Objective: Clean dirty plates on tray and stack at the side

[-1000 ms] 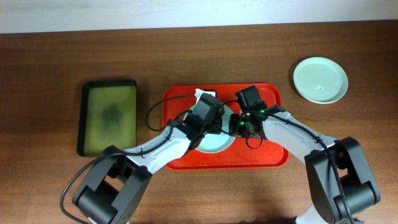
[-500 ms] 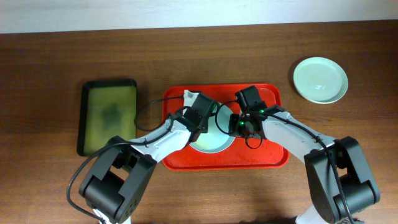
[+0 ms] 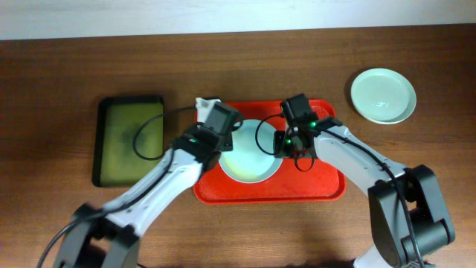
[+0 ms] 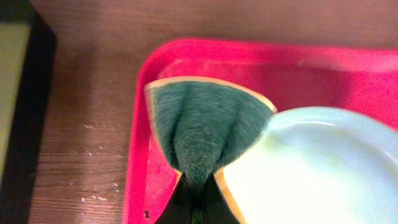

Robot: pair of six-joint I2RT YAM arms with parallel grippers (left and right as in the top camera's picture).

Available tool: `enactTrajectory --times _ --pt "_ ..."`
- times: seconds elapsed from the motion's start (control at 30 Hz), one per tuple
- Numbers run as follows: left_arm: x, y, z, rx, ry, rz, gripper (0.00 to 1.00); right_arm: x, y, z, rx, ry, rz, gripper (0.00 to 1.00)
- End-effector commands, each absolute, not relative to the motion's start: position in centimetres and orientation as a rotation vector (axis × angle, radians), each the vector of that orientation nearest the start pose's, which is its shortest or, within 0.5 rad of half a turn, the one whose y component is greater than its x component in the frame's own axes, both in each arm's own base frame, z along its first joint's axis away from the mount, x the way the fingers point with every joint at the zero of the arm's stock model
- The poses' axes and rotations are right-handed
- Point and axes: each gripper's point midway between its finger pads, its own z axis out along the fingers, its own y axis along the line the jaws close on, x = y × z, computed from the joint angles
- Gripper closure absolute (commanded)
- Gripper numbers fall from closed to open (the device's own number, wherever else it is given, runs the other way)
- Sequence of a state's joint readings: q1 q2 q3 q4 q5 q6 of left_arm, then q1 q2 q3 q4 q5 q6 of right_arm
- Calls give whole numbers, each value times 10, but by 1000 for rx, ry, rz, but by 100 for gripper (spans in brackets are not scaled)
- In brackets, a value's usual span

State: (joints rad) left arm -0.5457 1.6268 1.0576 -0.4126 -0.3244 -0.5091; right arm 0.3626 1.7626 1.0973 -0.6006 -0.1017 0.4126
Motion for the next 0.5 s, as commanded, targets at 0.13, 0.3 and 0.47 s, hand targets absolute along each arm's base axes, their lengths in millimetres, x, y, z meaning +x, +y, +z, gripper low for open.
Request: enactTrajectory --times 0.13,0.3,0.47 --pt "379 -108 120 -257 2517 -185 100 381 124 128 -119 2713 -6 96" --pt "383 -44 114 -378 2535 -78 100 384 103 191 -185 2547 -489 96" --pt "389 -3 114 -498 2504 -35 100 374 129 239 -399 2310 -806 96"
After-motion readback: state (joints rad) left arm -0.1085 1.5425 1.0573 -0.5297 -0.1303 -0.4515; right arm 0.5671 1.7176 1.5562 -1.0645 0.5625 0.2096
